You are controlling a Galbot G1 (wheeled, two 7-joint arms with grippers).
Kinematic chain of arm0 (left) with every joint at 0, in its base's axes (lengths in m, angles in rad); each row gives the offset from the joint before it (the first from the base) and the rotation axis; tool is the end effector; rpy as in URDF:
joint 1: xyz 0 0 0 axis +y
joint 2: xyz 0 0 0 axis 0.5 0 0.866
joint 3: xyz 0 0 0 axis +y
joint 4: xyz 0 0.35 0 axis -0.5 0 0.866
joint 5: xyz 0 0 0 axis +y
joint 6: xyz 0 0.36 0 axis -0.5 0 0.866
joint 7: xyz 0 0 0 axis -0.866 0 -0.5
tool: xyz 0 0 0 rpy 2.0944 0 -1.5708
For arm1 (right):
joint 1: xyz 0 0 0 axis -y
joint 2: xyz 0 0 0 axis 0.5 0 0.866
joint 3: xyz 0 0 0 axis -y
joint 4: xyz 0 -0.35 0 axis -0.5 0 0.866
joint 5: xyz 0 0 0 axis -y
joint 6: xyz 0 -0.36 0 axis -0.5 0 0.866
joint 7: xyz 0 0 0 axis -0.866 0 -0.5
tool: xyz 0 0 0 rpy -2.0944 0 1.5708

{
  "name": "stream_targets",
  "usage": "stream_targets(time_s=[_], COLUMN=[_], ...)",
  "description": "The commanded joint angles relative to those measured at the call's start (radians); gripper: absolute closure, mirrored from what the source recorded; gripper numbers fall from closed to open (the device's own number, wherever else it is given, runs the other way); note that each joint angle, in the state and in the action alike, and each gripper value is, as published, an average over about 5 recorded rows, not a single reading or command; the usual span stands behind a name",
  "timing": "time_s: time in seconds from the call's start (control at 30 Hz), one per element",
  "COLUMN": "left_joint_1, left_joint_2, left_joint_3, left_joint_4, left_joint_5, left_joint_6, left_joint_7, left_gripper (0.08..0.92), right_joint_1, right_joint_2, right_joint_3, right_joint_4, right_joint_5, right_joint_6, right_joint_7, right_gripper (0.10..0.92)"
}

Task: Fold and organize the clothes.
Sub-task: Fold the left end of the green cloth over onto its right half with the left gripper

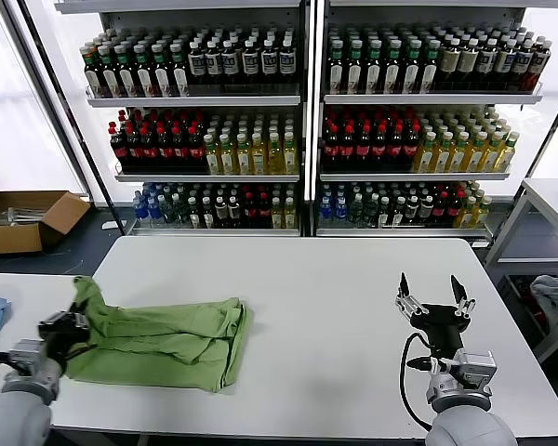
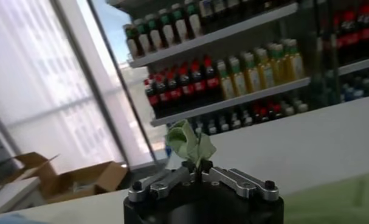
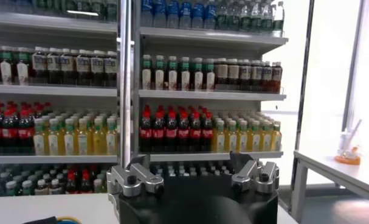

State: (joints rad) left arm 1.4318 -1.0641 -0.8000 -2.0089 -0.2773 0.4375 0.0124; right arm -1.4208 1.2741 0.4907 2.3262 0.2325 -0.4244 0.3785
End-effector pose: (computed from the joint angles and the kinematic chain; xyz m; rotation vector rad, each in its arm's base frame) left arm 0.2422 0.1735 -0.2375 0.1138 -2.8025 -0.3964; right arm 0.2069 -0.0219 -0.1898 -0.2410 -3.0684 0.1017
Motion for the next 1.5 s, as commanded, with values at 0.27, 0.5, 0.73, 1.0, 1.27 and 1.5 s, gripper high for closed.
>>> stream_targets(time_s=[0.27,0.5,0.73,1.0,1.27,1.5], left_joint_1=[-0.068,-0.101,-0.104,-0.095,-0.071,-0.033], left_joint_2=[-0.22,-0.238,-0.255,-0.286,-0.316,-0.355], left_joint_3=[0.4,0.429,0.443,0.454,0.484,0.555], left_joint_4=[-0.016,-0.003,0.014,0.031,0.06,0.085], left_joint_5=[0.186,0.185,0.204,0.225,0.241,0.111], left_joint_6=[0.022,0.036,0.033,0.02,-0.01,-0.045], left_joint_7=[0.008,0.012,0.027,0.04,0.049,0.038], left_gripper=[0.9,0.9,0.9,0.9,0.9,0.86], right_joint_1=[-0.125,-0.14,-0.134,-0.133,-0.144,-0.151], right_joint_2=[0.03,0.041,0.049,0.05,0.051,0.056], right_joint_3=[0.039,0.041,0.023,0.002,-0.006,-0.01], right_joint_4=[0.032,0.023,0.003,-0.01,-0.01,0.001], right_joint_5=[-0.025,-0.032,-0.046,-0.056,-0.061,-0.068], right_joint_6=[0.038,0.047,0.048,0.05,0.055,0.058], right_joint_7=[0.001,0.003,0.002,0.002,0.003,0.007], right_gripper=[0.203,0.203,0.203,0.203,0.203,0.203])
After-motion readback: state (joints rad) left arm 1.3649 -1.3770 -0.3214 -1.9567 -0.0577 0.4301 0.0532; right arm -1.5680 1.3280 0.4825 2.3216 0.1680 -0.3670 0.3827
